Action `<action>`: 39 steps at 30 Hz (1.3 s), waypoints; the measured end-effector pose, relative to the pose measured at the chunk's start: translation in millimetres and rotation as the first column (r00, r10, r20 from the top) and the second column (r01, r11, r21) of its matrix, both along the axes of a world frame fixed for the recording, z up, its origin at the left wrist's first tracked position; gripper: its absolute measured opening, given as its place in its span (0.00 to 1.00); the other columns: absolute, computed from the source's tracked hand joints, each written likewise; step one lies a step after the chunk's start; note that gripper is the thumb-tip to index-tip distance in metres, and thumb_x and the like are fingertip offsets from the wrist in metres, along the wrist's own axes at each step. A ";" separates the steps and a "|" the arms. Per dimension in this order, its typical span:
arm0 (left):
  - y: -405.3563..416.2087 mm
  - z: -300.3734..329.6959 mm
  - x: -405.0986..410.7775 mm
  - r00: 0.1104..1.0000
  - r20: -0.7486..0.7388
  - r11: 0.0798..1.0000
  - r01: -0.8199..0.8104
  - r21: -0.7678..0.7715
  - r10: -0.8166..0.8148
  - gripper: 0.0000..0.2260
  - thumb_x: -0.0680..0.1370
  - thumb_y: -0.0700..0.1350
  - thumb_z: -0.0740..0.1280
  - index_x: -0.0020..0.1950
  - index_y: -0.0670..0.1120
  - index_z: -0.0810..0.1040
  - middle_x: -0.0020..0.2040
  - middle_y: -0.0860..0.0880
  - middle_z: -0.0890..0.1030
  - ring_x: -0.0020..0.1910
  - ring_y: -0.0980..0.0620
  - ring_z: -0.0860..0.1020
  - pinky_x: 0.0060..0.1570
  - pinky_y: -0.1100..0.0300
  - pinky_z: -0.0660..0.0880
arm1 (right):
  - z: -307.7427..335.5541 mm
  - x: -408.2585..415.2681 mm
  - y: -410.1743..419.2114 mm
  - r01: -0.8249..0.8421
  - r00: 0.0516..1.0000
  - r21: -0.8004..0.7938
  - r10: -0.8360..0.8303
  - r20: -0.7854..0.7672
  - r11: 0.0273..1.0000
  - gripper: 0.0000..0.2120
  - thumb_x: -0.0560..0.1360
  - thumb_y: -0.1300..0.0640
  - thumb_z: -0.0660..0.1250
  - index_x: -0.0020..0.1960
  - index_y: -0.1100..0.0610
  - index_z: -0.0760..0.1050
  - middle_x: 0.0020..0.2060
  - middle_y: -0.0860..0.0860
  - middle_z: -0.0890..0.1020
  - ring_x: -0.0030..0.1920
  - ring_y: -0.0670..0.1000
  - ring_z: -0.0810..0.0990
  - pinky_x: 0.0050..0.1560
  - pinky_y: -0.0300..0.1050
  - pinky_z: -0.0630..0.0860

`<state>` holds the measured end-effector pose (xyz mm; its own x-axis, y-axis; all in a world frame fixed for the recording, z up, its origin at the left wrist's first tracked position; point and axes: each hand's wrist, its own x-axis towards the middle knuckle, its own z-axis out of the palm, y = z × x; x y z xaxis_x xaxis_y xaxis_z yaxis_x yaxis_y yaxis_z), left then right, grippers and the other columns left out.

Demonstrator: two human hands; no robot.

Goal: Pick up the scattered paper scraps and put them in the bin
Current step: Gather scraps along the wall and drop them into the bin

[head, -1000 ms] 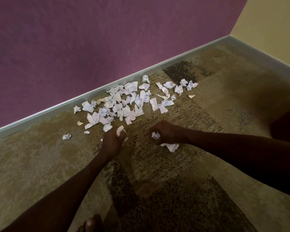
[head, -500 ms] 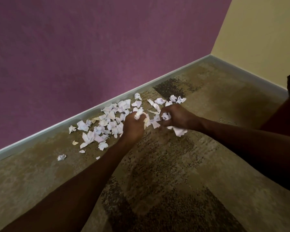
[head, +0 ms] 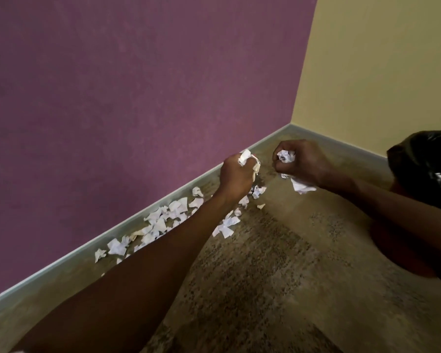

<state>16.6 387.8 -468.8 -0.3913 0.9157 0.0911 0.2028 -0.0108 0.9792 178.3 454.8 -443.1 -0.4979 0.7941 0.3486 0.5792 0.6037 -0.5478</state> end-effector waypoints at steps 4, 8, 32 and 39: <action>23.0 14.1 40.1 0.998 -0.005 0.998 0.058 0.040 -0.058 0.12 0.76 0.41 0.64 0.32 0.48 0.77 0.29 0.50 0.77 0.29 0.51 0.73 0.31 0.61 0.67 | 26.3 32.7 0.4 0.111 0.992 0.027 -0.109 -0.068 0.993 0.05 0.65 0.63 0.70 0.36 0.53 0.78 0.30 0.46 0.82 0.31 0.42 0.76 0.34 0.30 0.69; 43.9 21.3 86.4 0.991 0.041 0.991 0.125 0.046 -0.126 0.09 0.76 0.45 0.64 0.37 0.46 0.79 0.31 0.50 0.77 0.30 0.50 0.73 0.33 0.59 0.67 | 44.5 68.9 -1.6 0.215 0.973 0.073 -0.207 -0.097 0.974 0.04 0.66 0.62 0.70 0.37 0.54 0.79 0.31 0.47 0.82 0.32 0.45 0.78 0.35 0.35 0.71; 92.5 82.0 371.8 0.694 0.606 0.739 0.627 -0.245 -0.388 0.23 0.83 0.57 0.52 0.56 0.40 0.78 0.44 0.44 0.80 0.35 0.48 0.76 0.33 0.61 0.70 | 64.5 306.1 17.6 0.805 0.368 -0.380 -0.885 -0.285 0.457 0.22 0.74 0.44 0.68 0.54 0.63 0.78 0.45 0.56 0.83 0.42 0.55 0.80 0.38 0.42 0.76; 106.5 61.6 370.7 0.684 0.519 0.676 0.694 -0.248 -0.512 0.25 0.83 0.55 0.57 0.75 0.43 0.64 0.74 0.43 0.67 0.70 0.43 0.69 0.60 0.53 0.69 | 47.5 318.2 22.6 0.778 0.510 -0.463 -0.857 0.069 0.425 0.24 0.70 0.56 0.76 0.61 0.61 0.71 0.50 0.58 0.80 0.50 0.58 0.79 0.44 0.45 0.68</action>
